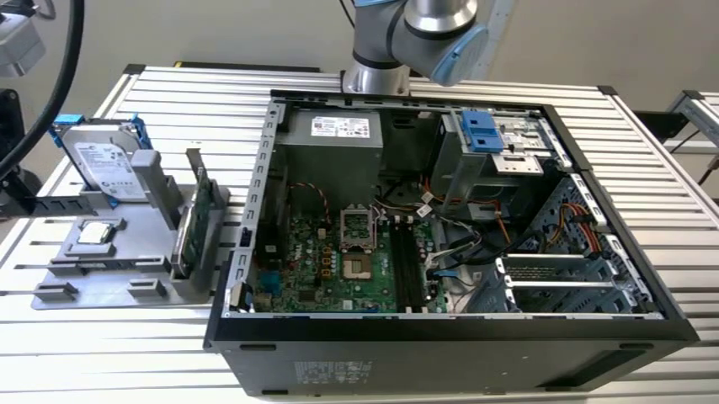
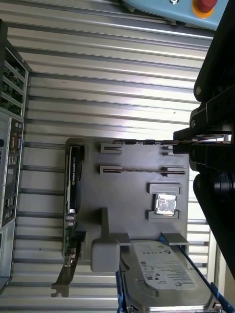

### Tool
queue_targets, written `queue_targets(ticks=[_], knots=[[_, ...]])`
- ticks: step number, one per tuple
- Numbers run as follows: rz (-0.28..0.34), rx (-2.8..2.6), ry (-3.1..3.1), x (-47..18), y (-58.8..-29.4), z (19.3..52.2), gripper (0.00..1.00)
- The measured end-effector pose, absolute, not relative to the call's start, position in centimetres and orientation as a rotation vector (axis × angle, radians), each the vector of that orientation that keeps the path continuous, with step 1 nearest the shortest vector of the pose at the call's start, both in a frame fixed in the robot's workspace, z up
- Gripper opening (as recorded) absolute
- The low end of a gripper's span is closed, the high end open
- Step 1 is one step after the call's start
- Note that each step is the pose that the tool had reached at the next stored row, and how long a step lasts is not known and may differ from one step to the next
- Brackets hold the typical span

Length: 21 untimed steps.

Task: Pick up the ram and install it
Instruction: 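Pick up the ram and move it above insertion slot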

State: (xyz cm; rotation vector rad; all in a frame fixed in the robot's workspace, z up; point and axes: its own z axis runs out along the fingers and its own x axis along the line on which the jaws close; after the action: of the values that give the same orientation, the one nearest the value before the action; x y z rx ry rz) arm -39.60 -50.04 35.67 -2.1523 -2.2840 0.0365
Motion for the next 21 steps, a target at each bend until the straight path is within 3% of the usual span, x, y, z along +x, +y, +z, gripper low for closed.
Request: queue_targets(ticks=[21], knots=[[0.036, -2.152, -2.284, -39.7, -50.0, 37.7, 0.0]])
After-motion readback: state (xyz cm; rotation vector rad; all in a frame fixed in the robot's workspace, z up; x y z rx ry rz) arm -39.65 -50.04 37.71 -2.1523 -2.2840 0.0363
